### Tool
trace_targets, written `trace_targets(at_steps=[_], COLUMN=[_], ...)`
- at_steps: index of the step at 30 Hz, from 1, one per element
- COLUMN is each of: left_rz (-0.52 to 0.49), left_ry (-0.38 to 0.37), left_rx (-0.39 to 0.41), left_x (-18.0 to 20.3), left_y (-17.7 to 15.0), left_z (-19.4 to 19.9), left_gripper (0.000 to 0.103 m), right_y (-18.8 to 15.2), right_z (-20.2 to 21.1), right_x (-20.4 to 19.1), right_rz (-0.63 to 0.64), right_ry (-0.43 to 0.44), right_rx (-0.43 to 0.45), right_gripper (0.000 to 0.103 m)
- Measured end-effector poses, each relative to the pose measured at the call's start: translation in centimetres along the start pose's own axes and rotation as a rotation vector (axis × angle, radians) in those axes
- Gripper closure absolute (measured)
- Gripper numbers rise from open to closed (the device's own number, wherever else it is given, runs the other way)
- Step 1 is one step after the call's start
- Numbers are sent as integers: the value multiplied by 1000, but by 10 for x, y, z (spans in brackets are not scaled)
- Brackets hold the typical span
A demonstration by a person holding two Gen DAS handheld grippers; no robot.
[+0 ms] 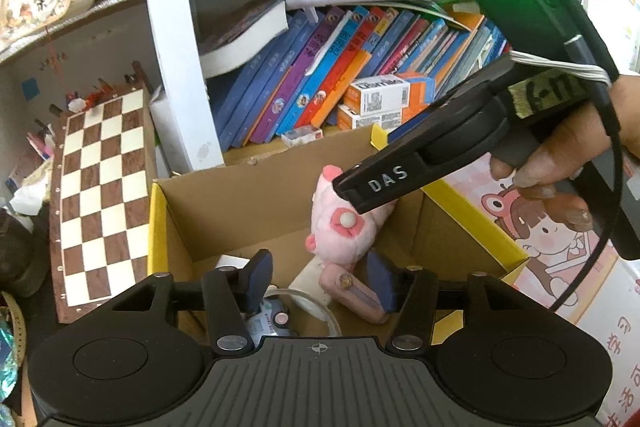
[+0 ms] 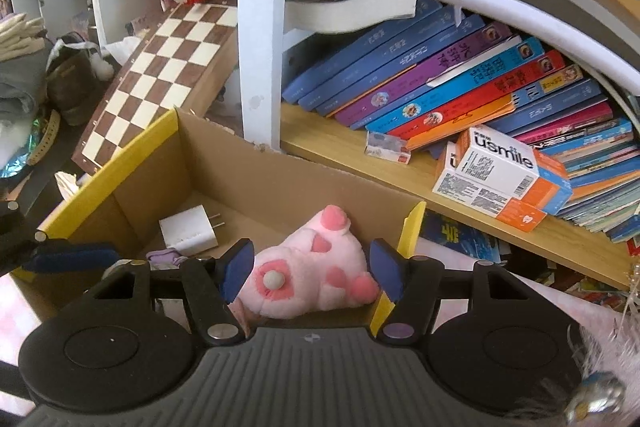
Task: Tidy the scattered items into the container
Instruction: 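Lower into the box and open the right tool releasing the pig while the left lowers the tape, then open the left tool to drop the tape roll into the box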
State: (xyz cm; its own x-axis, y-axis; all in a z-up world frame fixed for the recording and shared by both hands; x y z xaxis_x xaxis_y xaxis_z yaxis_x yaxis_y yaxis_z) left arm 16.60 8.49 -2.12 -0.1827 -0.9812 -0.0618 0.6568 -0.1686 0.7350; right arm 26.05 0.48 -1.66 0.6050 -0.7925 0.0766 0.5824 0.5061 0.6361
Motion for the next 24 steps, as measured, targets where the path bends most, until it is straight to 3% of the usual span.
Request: trace_targets(at_steps=[10,24], left_rz=[-1,33], left_ry=[23,56], left_rx=[32,66], left_x=[6,13], left_y=[0,-10], left_z=[23,56], left_gripper=[48,32], right_y=[-9,-42], right_z=[36,92], right_x=[0,4], right_rz=[-18,-102], right_ry=[-14,-33], right_rx=[38,92], right_gripper=[40,38])
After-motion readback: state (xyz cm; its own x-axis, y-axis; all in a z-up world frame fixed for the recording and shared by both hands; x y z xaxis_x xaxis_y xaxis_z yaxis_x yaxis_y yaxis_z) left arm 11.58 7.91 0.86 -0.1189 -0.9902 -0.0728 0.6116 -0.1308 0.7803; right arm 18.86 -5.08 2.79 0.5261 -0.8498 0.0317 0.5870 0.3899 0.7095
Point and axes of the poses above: each gripper's, at about its wrist camera, not at the fingertips, and z roughly against the way its jaws point, x to its right, y to its top, the point moved 4 cm from there along -z, roughly the way its jaws point, and after that the axes turned 4 degrees about -x, right-handed, at the moved point
